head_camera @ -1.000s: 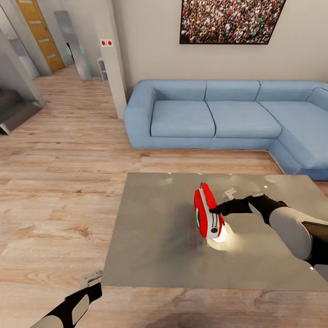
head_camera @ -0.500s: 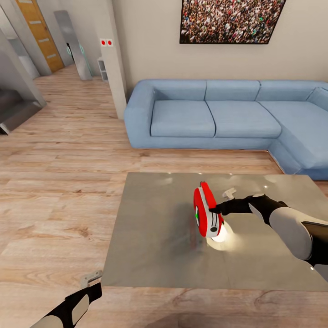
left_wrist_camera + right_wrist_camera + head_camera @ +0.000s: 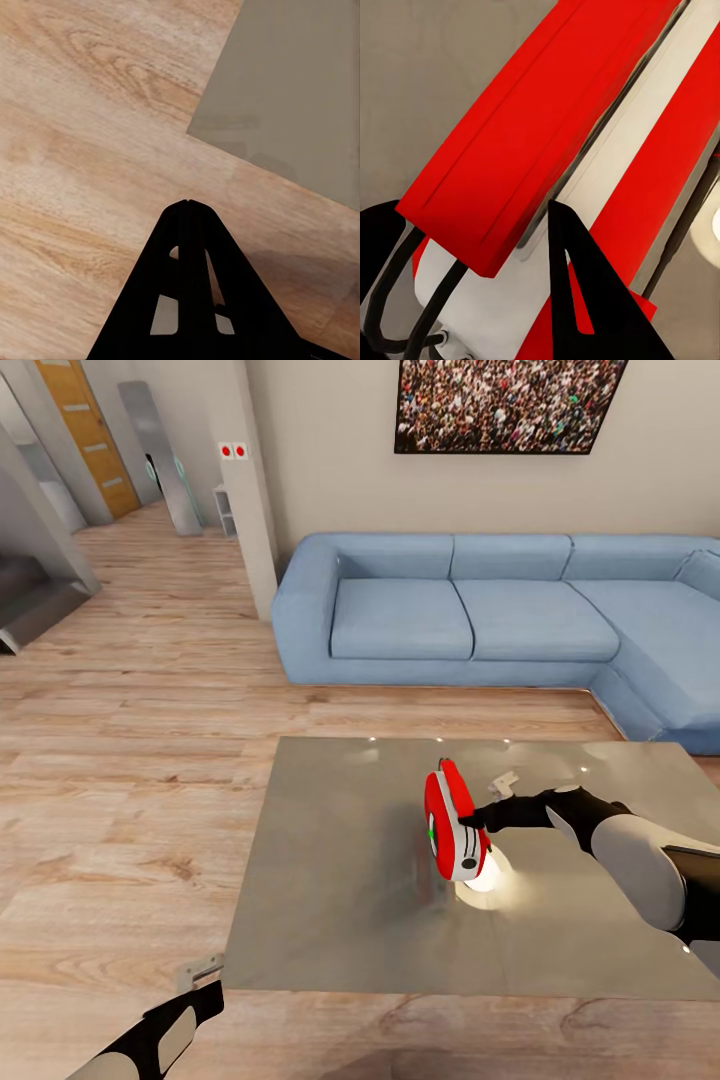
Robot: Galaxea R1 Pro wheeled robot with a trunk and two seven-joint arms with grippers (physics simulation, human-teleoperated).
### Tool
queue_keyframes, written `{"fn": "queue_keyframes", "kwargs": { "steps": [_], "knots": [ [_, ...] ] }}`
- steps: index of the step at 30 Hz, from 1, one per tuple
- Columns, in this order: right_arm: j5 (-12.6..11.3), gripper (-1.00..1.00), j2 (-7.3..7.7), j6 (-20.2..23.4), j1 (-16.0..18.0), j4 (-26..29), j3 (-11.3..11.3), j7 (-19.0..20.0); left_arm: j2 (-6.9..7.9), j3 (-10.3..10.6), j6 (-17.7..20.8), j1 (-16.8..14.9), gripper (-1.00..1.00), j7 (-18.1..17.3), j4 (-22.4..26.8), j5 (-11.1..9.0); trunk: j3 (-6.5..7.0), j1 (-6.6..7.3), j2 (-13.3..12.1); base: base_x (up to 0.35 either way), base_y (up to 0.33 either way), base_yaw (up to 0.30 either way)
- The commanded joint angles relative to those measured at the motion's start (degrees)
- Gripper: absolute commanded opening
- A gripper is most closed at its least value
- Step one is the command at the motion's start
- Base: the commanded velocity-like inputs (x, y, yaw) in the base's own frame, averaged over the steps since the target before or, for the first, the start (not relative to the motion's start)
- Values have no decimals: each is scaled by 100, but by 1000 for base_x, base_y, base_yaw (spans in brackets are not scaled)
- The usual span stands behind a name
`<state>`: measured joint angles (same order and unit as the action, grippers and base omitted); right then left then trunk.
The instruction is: Turn on the radio receiver that's on the table in the living room.
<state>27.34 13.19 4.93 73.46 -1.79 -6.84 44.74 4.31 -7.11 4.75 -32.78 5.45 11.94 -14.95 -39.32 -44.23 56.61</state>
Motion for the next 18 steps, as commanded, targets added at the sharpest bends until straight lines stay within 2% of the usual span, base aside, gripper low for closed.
{"fn": "queue_keyframes", "kwargs": {
  "steps": [1,15,18],
  "knots": [
    [-18,-100,0,0,1,4,-54,0,0,0,0,0,-100,0,1,0,0,0,0,0,0,0],
    [-18,-100,0,0,1,4,-54,33,4,0,0,0,-100,0,-1,1,0,0,0,0,0,0],
    [-18,-100,-1,0,1,4,-54,33,7,0,0,0,-100,0,-1,1,-54,-66,121,0,0,0]
  ]
}}
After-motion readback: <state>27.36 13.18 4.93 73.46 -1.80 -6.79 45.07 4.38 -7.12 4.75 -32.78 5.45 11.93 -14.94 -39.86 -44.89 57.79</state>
